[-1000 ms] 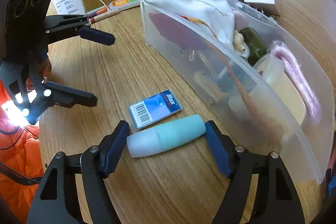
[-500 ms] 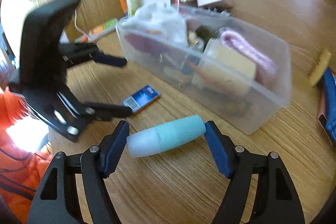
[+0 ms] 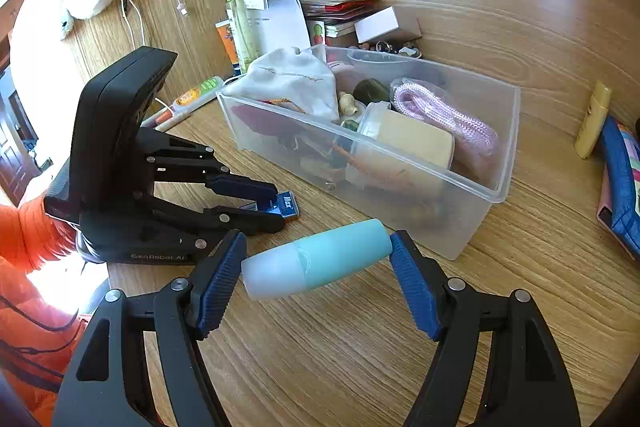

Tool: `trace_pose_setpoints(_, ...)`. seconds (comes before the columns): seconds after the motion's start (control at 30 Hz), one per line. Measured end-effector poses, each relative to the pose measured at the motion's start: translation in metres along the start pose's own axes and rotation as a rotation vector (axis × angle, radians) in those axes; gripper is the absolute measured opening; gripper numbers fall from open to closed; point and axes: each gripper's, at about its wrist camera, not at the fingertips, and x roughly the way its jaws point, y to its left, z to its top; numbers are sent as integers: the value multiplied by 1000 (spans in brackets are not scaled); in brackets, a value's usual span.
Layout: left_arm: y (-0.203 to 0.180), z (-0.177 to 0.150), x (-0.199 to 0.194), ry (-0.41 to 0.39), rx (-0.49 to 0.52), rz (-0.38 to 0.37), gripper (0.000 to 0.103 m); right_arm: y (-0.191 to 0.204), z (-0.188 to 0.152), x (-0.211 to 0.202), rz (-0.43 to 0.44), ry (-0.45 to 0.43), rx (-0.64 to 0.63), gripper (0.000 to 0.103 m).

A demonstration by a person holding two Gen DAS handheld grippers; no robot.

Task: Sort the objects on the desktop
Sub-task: 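Grasp the blue 'Max' card pack with the left tool while the right tool grasps the mint-green tube, then carry the card pack and mint tube over the clear box with both tools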

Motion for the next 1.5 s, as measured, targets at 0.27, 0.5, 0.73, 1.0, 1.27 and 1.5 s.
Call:
trace_pose_setpoints(0.27, -1, 3, -22, -73, -8, 24, 26, -4, 2, -7, 7, -14, 19, 71)
trace_pose_setpoints(0.5, -2, 15, -47, -179, 2, 40, 26, -6, 16, -26, -24, -73, 37, 71)
trace_pose_setpoints(0.73, 8, 32, -63, -263, -9, 50, 26, -10, 38, -43, -61, -130, 40, 71)
trace_pose_setpoints(1.0, 30, 49, -81, -348, -46, 65, 26, -11, 68, -46, -64, -179, 27, 71)
trace_pose_setpoints(1.27, 46, 63, -95, -409, -51, 82, 26, -14, 94, -35, -78, -195, 25, 71)
trace_pose_setpoints(1.5, 53, 78, -86, -433, -88, 58, 26, -27, 106, -8, -91, -173, 93, 71)
